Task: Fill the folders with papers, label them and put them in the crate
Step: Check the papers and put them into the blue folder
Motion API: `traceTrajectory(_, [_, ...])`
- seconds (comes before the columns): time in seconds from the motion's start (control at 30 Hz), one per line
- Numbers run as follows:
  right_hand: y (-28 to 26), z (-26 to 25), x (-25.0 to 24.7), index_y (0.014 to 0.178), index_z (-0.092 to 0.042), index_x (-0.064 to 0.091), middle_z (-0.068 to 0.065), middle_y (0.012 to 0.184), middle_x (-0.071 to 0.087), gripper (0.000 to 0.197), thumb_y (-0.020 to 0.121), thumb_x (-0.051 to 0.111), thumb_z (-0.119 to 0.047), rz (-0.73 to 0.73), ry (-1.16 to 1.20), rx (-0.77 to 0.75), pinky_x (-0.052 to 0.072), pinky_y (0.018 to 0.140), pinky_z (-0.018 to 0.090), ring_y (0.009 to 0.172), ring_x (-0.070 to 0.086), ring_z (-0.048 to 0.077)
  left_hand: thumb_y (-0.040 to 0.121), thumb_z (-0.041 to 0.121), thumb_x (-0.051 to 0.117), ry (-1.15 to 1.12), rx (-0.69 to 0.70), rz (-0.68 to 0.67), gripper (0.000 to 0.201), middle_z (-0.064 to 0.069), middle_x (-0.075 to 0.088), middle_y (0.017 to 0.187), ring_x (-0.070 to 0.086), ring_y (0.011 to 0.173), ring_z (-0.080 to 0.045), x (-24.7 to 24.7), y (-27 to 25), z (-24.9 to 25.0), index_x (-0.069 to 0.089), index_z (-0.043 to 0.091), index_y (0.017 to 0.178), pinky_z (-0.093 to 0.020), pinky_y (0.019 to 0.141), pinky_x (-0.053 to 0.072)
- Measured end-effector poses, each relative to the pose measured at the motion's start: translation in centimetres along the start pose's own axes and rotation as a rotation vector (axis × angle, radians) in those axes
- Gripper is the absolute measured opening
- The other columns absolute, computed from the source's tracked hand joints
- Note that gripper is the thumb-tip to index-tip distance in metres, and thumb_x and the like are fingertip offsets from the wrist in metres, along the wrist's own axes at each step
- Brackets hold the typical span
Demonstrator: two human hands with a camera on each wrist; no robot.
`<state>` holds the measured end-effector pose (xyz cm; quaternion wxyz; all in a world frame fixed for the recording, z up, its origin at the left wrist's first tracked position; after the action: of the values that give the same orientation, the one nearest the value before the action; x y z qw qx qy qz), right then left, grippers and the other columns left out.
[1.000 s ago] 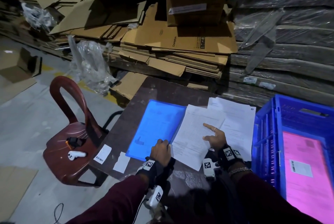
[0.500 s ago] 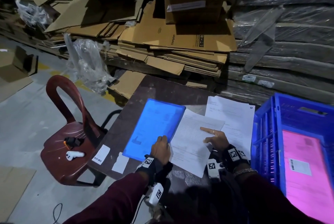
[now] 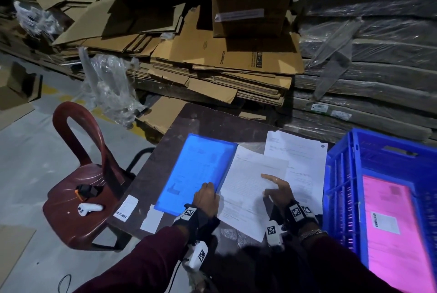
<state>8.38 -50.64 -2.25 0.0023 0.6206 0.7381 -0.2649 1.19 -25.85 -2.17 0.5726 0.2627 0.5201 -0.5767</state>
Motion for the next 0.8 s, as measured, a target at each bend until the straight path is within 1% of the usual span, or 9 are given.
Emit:
traceTrajectory(0.03, [0.0,0.2,-0.4,0.121,-0.004,0.065,0.01,0.125,0.062,0.051,0.076,0.064,0.019,0.073,0.081,0.045,0.044,0.059,0.003,0.08,0.062,-0.001,0.096,0.019,0.048,-0.001,-0.002,-0.003,0.017,-0.013,0.053,0.107,0.056,0.094,-0.036,-0.1,0.1,0.0,0.05,0.004,0.103,-0.041,0.077,0.04])
traceTrajectory(0.13, [-0.3,0.3,-0.8,0.13,0.002,0.057,0.009,0.127,0.058,0.048,0.084,0.06,0.015,0.196,0.191,0.099,0.045,0.074,0.007,0.11,0.056,0.022,0.093,0.019,0.051,0.006,-0.012,-0.02,0.016,-0.012,0.054,0.104,0.057,0.093,-0.035,-0.3,0.4,-0.1,0.052,0.004,0.099,-0.041,0.077,0.041])
traceTrajectory(0.3, [-0.7,-1.0,-0.4,0.132,0.003,0.056,0.016,0.113,0.063,0.062,0.076,0.047,0.028,0.147,0.203,0.056,0.044,0.053,0.003,0.096,0.061,0.037,0.09,0.021,0.054,-0.026,0.042,-0.06,0.014,-0.012,0.052,0.102,0.057,0.088,-0.036,-0.1,0.9,-0.1,0.05,0.007,0.088,-0.043,0.076,0.047])
traceTrajectory(0.37, [-0.6,-0.9,-0.6,0.13,-0.002,0.058,0.019,0.087,0.07,0.064,0.074,0.047,0.028,0.122,0.181,0.062,0.043,0.047,0.009,0.069,0.064,0.025,0.091,0.02,0.054,-0.019,0.047,-0.058,0.014,-0.012,0.051,0.103,0.057,0.087,-0.036,-0.2,1.0,-0.1,0.048,0.01,0.085,-0.043,0.076,0.047])
traceTrajectory(0.43, [-0.6,-0.7,-0.9,0.129,-0.004,0.059,0.002,0.055,0.061,0.064,0.074,0.047,0.027,0.097,0.163,0.087,0.043,0.043,0.015,0.043,0.053,0.009,0.092,0.02,0.054,-0.012,0.053,-0.052,0.014,-0.013,0.051,0.104,0.057,0.087,-0.036,-0.1,0.9,0.0,0.048,0.009,0.086,-0.043,0.076,0.045])
traceTrajectory(0.5, [-0.4,-0.6,-0.9,0.129,-0.005,0.06,-0.006,0.057,0.061,0.065,0.073,0.049,0.026,0.082,0.135,0.106,0.045,0.045,0.014,0.041,0.054,0.005,0.092,0.019,0.052,-0.001,0.056,-0.038,0.014,-0.014,0.051,0.106,0.057,0.088,-0.036,-0.1,0.9,0.1,0.051,0.005,0.092,-0.043,0.076,0.044])
traceTrajectory(0.57, [-0.2,-0.7,-0.8,0.128,-0.009,0.062,-0.002,0.066,0.062,0.066,0.072,0.051,0.024,0.062,0.122,0.123,0.047,0.046,0.014,0.045,0.056,0.007,0.092,0.017,0.052,-0.003,0.054,-0.04,0.014,-0.014,0.051,0.107,0.057,0.09,-0.037,-0.1,0.8,0.2,0.053,0.003,0.095,-0.042,0.076,0.042])
traceTrajectory(0.63, [0.0,-0.6,-0.6,0.126,-0.015,0.064,0.002,0.063,0.061,0.067,0.071,0.052,0.021,0.04,0.132,0.144,0.047,0.045,0.017,0.043,0.055,0.008,0.09,0.017,0.055,-0.005,0.063,-0.052,0.015,-0.014,0.051,0.106,0.057,0.09,-0.037,-0.1,0.7,0.3,0.053,0.004,0.095,-0.04,0.074,0.04])
traceTrajectory(0.8, [0.3,-0.6,-0.5,0.122,-0.024,0.066,0.005,0.061,0.06,0.067,0.07,0.053,0.016,0.025,0.144,0.155,0.045,0.046,0.018,0.044,0.053,0.012,0.084,0.021,0.061,-0.005,0.047,-0.103,0.019,-0.009,0.047,0.096,0.057,0.088,-0.035,-0.6,1.4,0.1,0.046,0.01,0.08,-0.035,0.072,0.04])
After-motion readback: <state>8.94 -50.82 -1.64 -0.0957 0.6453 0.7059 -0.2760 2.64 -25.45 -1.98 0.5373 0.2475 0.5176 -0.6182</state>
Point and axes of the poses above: each hand's wrist, its own y-axis towards the middle knuckle, its own x-axis out of the palm, z = x × y, the point moved 7 cm from there along y, towards the middle knuckle
